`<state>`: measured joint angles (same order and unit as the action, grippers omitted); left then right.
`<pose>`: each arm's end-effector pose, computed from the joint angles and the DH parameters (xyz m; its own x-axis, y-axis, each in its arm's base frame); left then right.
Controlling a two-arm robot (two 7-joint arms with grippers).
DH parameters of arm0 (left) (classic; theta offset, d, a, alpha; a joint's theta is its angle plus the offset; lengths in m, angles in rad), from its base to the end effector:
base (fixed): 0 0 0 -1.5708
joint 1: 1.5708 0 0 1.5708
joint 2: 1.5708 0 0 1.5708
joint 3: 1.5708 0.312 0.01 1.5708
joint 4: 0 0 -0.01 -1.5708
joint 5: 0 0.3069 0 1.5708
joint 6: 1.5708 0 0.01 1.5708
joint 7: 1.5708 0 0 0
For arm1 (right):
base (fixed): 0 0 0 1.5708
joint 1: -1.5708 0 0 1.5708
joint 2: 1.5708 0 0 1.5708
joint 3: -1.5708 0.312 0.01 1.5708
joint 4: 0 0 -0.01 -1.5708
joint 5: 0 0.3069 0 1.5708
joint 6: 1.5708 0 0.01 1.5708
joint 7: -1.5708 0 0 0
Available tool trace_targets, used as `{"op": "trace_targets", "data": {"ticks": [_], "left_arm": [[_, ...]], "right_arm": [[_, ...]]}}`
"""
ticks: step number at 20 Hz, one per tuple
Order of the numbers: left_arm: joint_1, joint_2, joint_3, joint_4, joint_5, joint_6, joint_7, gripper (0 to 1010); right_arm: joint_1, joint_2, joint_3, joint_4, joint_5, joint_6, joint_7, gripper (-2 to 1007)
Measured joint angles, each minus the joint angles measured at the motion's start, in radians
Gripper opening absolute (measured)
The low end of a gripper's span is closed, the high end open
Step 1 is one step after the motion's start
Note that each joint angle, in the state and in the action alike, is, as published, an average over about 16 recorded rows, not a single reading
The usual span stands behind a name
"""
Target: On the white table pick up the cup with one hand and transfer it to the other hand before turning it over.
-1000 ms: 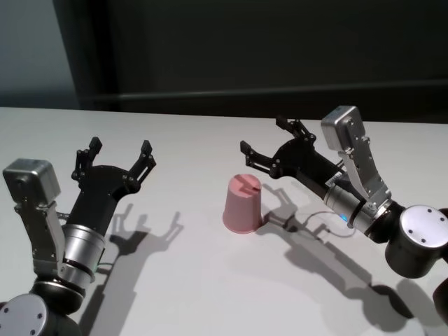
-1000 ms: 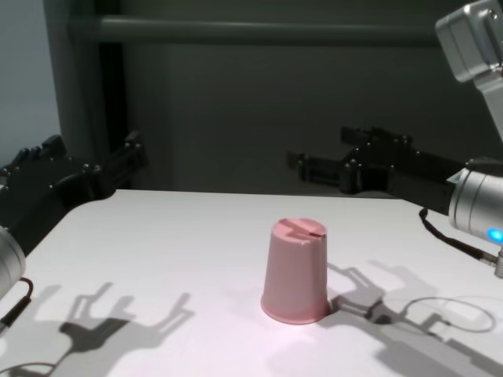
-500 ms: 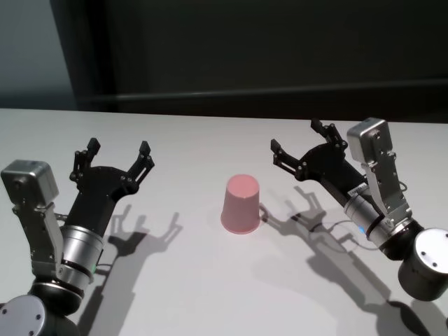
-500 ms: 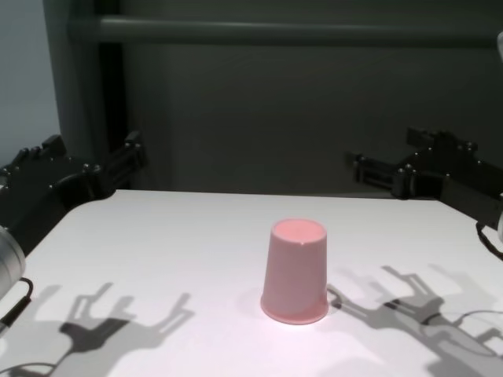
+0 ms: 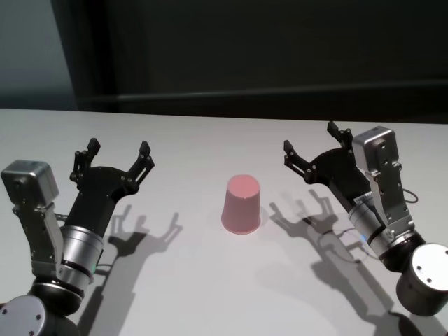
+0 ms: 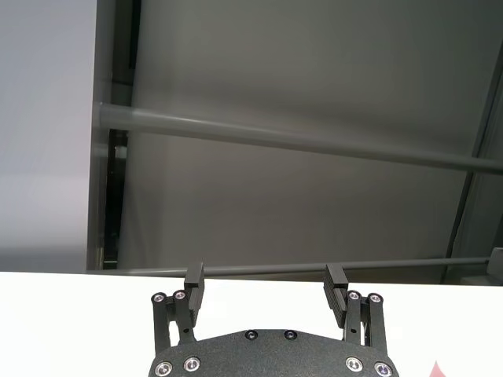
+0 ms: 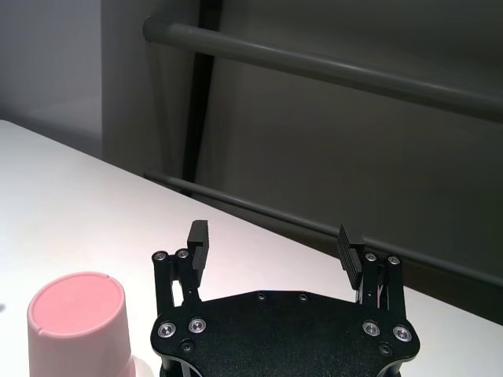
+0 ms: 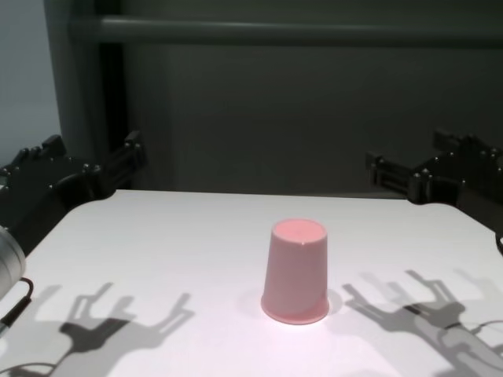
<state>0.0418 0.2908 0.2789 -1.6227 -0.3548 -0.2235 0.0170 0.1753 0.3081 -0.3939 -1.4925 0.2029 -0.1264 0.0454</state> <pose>0.3007 0.0016 -0.3292 0.2558 0.9626 -0.0893 -0.9587 0.2408 -0.1513 0.3598 0.0139 -0.3090 0.3829 -0.9114 0.1507 0.9127 0.3984 0.0910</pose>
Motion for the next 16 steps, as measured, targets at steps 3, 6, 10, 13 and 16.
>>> {"op": "trace_targets", "data": {"ticks": [3,6,10,13,16], "left_arm": [[0.0,0.0,0.0,0.0,0.0,0.0,0.0,1003],[0.0,0.0,0.0,0.0,0.0,0.0,0.0,1003],[0.0,0.0,0.0,0.0,0.0,0.0,0.0,1003],[0.0,0.0,0.0,0.0,0.0,0.0,0.0,1003],[0.0,0.0,0.0,0.0,0.0,0.0,0.0,1003]], "right_arm": [[-0.019,-0.009,0.006,-0.012,-0.025,0.002,-0.03,1002],[-0.037,-0.016,0.011,-0.023,-0.054,0.004,-0.057,1002],[-0.058,-0.024,0.014,-0.036,-0.093,0.005,-0.087,1002],[-0.071,-0.028,0.017,-0.044,-0.12,0.005,-0.105,1002],[-0.084,-0.031,0.022,-0.054,-0.145,0.005,-0.121,1002]]}}
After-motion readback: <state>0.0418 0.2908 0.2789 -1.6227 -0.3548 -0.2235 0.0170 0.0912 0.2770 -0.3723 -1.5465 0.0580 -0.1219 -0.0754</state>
